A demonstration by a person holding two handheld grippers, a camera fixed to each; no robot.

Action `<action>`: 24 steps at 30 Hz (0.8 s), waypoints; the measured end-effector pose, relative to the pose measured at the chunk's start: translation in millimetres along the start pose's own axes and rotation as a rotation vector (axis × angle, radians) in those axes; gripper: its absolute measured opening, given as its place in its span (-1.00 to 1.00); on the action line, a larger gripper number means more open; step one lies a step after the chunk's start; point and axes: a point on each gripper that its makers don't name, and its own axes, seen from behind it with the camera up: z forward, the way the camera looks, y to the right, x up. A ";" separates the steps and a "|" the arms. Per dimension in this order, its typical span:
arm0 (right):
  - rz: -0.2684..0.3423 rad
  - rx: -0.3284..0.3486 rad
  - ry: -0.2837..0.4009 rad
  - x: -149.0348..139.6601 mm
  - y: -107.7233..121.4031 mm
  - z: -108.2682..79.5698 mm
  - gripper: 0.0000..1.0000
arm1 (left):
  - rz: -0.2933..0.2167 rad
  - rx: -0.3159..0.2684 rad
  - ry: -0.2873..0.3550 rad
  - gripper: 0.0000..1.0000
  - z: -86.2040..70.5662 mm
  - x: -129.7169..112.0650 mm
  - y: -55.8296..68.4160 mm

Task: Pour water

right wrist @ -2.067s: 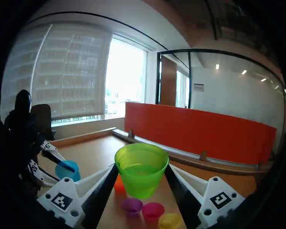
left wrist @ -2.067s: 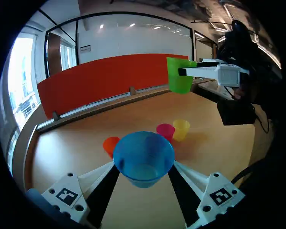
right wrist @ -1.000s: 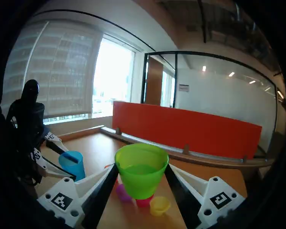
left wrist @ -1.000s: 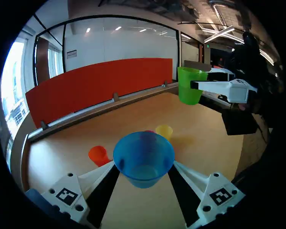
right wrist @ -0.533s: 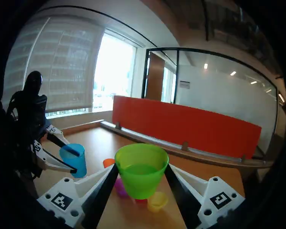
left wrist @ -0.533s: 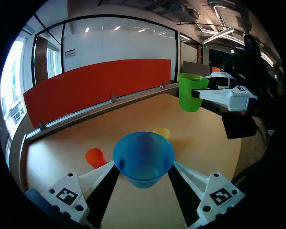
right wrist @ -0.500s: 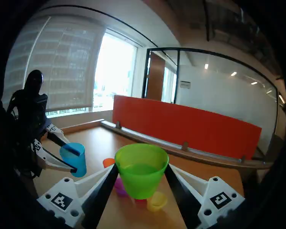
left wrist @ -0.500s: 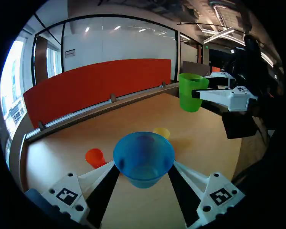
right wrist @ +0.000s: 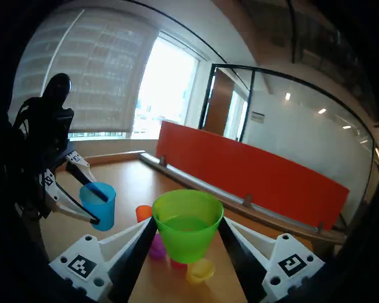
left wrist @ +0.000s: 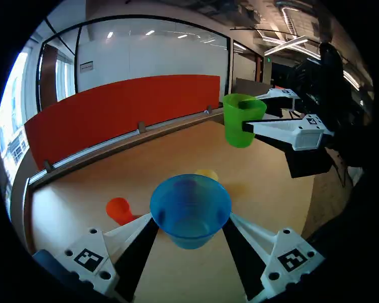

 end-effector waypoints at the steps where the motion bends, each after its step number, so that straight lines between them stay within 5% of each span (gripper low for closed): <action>1: -0.007 0.005 0.001 1.4 -0.3 0.8 0.77 | 0.001 -0.005 -0.001 0.65 0.4 0.4 1.5; 24: -0.204 0.129 0.027 29.2 -15.4 14.5 0.78 | 0.023 -0.062 0.005 0.65 3.5 13.9 22.0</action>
